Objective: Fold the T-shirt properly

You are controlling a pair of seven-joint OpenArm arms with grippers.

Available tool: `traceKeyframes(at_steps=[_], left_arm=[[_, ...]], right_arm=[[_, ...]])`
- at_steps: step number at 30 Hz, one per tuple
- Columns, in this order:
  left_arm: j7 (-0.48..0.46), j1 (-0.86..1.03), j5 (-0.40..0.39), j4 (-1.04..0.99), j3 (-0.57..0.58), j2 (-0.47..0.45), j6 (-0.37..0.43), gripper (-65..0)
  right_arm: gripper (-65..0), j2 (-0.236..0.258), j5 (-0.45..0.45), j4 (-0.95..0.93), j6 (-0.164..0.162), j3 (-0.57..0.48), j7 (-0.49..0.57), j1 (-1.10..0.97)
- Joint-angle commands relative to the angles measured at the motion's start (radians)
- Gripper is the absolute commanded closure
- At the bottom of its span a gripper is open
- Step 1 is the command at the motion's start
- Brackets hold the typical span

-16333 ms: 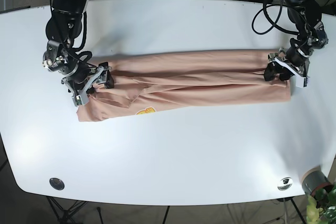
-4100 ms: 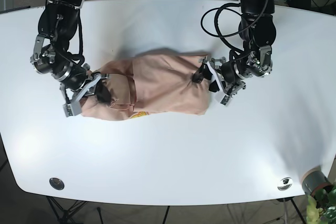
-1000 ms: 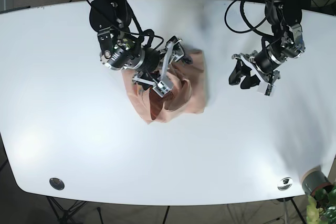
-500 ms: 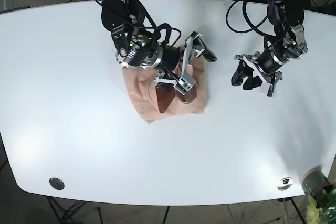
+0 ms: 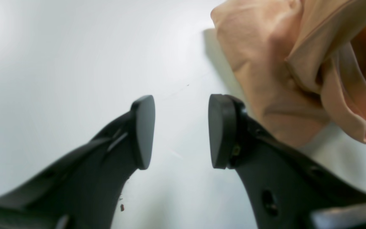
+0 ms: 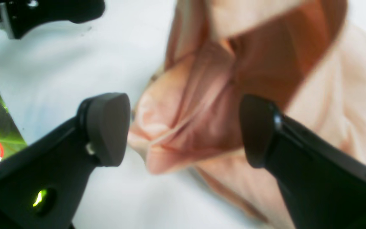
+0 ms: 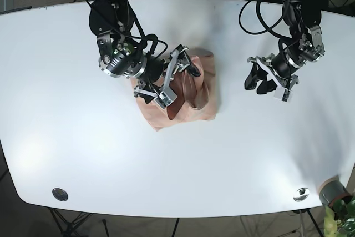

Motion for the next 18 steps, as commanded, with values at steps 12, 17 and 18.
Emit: traceKeyframes(at_steps=[12, 17, 18], left_arm=[[-0.023, -0.005, -0.018, 0.021, -0.005, -0.023, -0.006, -24.6], [-0.025, 0.0, -0.021, 0.023, -0.005, -0.039, -0.006, -24.6], [-0.025, -0.002, -0.021, 0.021, -0.005, -0.039, -0.006, -24.6]], right_arm=[[-50.9, -0.119, 0.016, -0.321, -0.122, -0.163, 0.124, 0.246], [-50.9, -0.145, 0.017, -0.264, -0.158, -0.237, 0.119, 0.248], [-50.9, -0.149, 0.017, -0.258, -0.159, -0.243, 0.118, 0.248]])
